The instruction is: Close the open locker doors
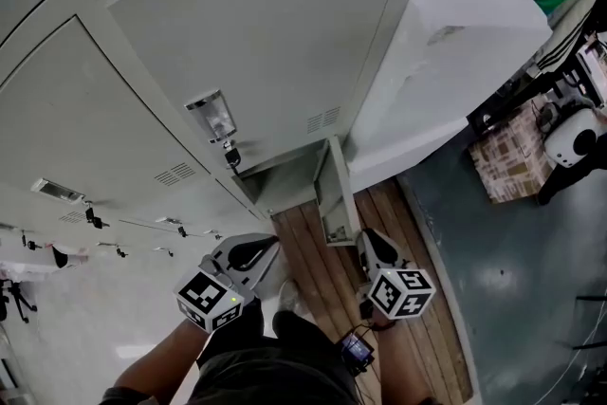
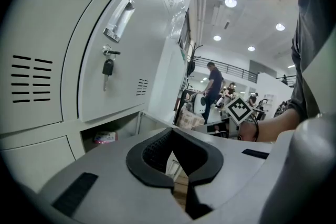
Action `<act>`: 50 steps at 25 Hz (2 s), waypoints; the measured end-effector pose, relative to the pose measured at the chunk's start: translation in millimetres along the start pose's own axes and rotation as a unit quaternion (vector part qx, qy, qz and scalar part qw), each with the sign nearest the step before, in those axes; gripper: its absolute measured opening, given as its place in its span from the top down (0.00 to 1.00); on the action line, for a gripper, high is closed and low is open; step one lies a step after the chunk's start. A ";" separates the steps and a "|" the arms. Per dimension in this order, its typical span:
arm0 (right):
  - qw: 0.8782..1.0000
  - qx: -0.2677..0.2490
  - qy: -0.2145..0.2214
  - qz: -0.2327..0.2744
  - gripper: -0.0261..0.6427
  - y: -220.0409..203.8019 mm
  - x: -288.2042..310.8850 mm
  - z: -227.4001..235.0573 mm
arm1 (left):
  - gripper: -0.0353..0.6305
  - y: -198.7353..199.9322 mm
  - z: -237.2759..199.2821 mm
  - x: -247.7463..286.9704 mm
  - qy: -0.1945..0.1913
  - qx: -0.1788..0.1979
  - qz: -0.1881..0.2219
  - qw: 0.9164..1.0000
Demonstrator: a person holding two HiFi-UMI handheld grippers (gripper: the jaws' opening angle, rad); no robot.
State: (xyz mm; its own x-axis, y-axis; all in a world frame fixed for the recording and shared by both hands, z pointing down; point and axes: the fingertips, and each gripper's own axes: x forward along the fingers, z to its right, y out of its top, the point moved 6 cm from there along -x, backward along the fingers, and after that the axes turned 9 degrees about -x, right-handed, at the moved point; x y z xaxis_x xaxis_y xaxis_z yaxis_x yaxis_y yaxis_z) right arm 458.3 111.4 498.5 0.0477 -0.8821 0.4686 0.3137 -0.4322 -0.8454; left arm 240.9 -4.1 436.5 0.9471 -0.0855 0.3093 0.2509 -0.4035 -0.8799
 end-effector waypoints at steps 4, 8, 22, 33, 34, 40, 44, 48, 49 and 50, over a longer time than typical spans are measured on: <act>1.000 -0.007 0.016 -0.007 0.91 -2.2 6.5 -19.7 | 0.93 -0.6 -7.1 -13.5 0.008 -0.004 0.006 1.000; 0.999 -0.014 0.030 -0.011 0.91 -2.8 15.4 -41.2 | 0.93 -4.1 -16.2 -24.7 0.014 -0.007 0.012 1.000; 0.996 -0.038 0.070 -0.030 0.91 1.6 47.0 -91.6 | 0.93 0.6 -35.5 -46.3 0.029 -0.013 0.026 0.999; 0.993 -0.046 0.098 -0.038 0.91 9.3 75.6 -122.2 | 0.93 4.6 -50.4 -60.8 0.038 -0.009 0.028 0.999; 0.993 -0.047 0.100 -0.038 0.91 9.9 77.4 -123.8 | 0.93 4.9 -51.4 -61.8 0.039 -0.010 0.028 0.999; 0.992 -0.048 0.108 -0.041 0.91 12.7 85.1 -130.1 | 0.93 7.0 -56.3 -66.4 0.046 -0.010 0.029 0.998; 0.992 -0.050 0.112 -0.043 0.91 14.0 89.3 -133.2 | 0.93 9.4 -60.1 -69.8 0.053 -0.011 0.035 0.998; 0.991 -0.051 0.116 -0.043 0.91 16.0 94.2 -136.8 | 0.93 9.9 -64.6 -73.8 0.059 -0.015 0.036 0.998; 0.991 -0.052 0.116 -0.044 0.91 16.3 95.3 -137.6 | 0.93 9.6 -65.6 -74.8 0.060 -0.017 0.035 0.997; 0.991 -0.052 0.116 -0.044 0.91 16.7 96.1 -138.4 | 0.93 9.8 -66.7 -75.7 0.062 -0.018 0.037 0.997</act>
State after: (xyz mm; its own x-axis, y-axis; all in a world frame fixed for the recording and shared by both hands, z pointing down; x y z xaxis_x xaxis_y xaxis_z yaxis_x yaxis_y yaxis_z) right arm 336.9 -6.5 493.9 -0.1989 -0.8539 0.4809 0.2064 -0.5162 -0.8312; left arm 158.3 -62.4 428.5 0.9300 -0.2274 0.2887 0.1721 -0.4246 -0.8889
